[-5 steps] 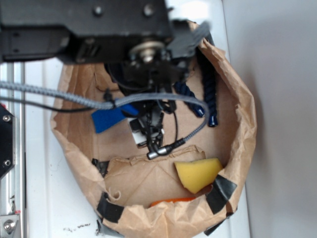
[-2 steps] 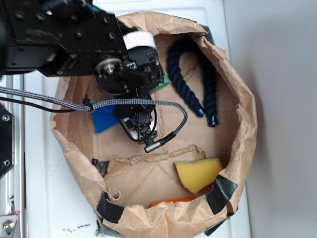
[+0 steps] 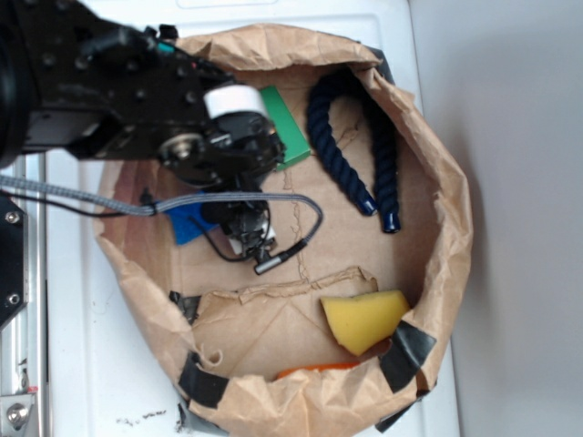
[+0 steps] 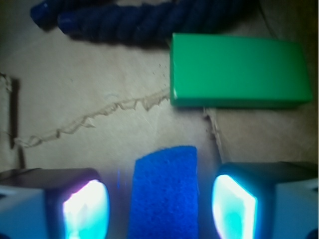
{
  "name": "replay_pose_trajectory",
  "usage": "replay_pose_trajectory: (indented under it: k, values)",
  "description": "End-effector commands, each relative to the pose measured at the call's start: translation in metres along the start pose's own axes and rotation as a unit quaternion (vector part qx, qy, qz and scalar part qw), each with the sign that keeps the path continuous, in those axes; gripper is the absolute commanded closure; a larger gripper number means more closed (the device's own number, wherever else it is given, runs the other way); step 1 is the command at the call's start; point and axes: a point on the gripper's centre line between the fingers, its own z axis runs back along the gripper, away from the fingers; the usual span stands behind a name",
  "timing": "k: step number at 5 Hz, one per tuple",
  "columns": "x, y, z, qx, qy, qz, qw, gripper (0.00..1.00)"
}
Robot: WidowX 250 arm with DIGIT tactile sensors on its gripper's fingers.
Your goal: Grab the blue sponge.
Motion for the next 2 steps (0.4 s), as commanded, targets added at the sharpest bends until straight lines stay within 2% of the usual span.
replay_pose_trajectory:
  k: [1, 2]
  values:
    - [-0.0005, 0.0029, -0.0088, 0.009, -0.049, 0.013, 0.999, 1.0]
    - [0.001, 0.0053, -0.0085, 0.009, -0.054, 0.028, 0.998, 1.0]
